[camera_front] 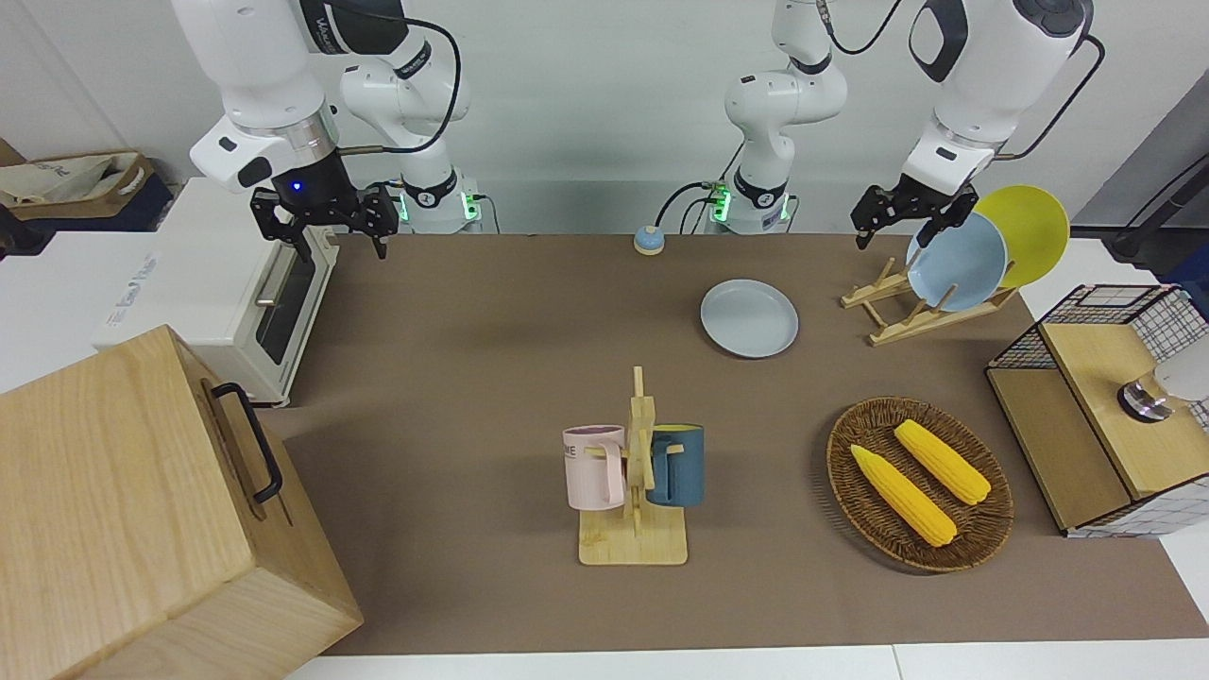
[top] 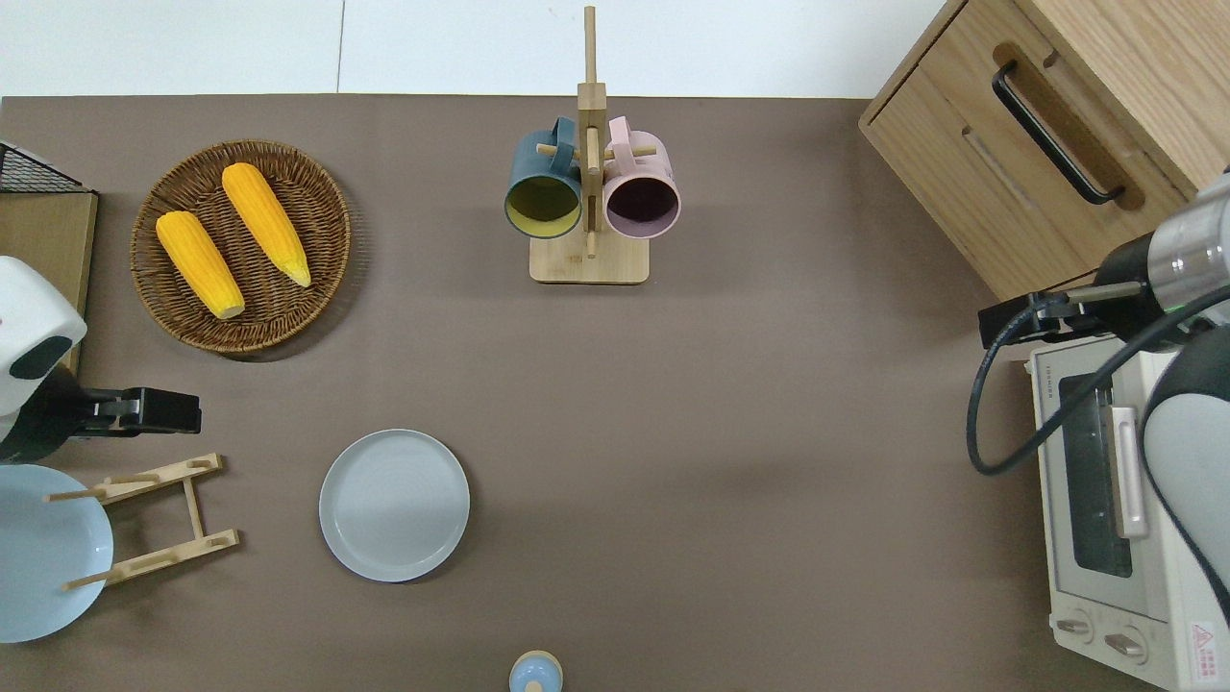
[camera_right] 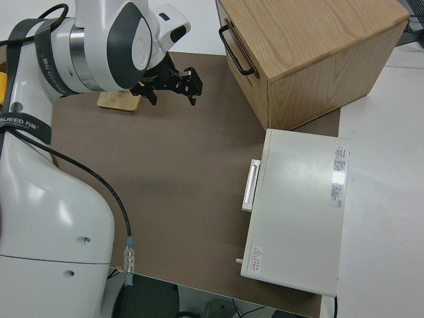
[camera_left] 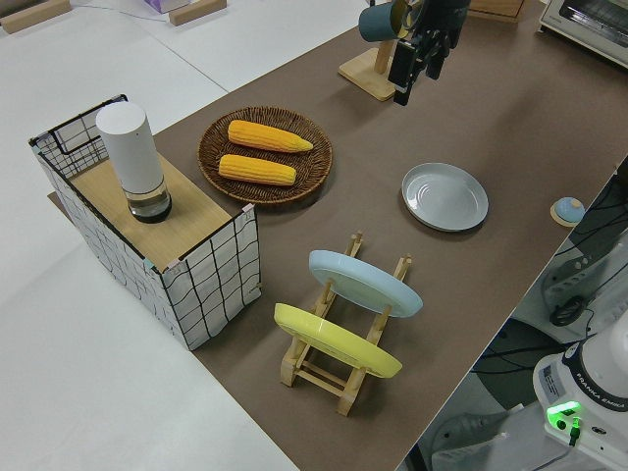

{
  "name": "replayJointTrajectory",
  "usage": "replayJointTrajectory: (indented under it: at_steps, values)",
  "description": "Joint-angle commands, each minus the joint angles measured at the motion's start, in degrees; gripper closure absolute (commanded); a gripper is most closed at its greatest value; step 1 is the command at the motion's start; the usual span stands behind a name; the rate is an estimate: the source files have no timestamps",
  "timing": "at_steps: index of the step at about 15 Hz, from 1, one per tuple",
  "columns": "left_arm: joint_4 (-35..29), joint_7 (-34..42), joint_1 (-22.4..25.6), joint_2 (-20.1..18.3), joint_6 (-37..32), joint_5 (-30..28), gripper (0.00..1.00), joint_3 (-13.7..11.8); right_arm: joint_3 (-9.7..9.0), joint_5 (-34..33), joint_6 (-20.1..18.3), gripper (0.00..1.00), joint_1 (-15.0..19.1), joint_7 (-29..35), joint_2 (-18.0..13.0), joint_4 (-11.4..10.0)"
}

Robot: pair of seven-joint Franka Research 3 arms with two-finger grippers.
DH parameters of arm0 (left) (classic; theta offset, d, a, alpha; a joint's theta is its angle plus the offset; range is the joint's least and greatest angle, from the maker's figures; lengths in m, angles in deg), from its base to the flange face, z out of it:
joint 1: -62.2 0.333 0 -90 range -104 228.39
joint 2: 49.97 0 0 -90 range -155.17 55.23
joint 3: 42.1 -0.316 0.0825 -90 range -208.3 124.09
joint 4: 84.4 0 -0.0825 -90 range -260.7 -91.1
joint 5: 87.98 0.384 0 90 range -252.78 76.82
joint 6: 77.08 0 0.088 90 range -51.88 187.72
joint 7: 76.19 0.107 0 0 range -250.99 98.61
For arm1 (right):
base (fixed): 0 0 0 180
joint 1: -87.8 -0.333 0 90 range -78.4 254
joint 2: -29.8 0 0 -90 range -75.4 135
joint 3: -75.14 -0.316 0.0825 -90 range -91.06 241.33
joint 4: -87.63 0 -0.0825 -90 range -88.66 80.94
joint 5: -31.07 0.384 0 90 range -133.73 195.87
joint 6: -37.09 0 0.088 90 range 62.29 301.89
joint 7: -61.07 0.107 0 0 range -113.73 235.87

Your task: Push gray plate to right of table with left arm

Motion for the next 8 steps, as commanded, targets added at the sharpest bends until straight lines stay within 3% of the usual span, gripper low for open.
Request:
replayJointTrajectory:
  at_steps: [1, 8]
  values:
    - [-3.4, -0.6, -0.5, -2.0, 0.2, 0.2, 0.00, -0.1, 0.01, 0.4, -0.6, 0.017, 0.0, 0.2, -0.3, 0.1]
    - [-12.4, -0.9, -1.4, -3.5, 5.5, -0.1, 0.00, 0.3, 0.01, 0.4, -0.6, 0.017, 0.0, 0.2, -0.3, 0.1]
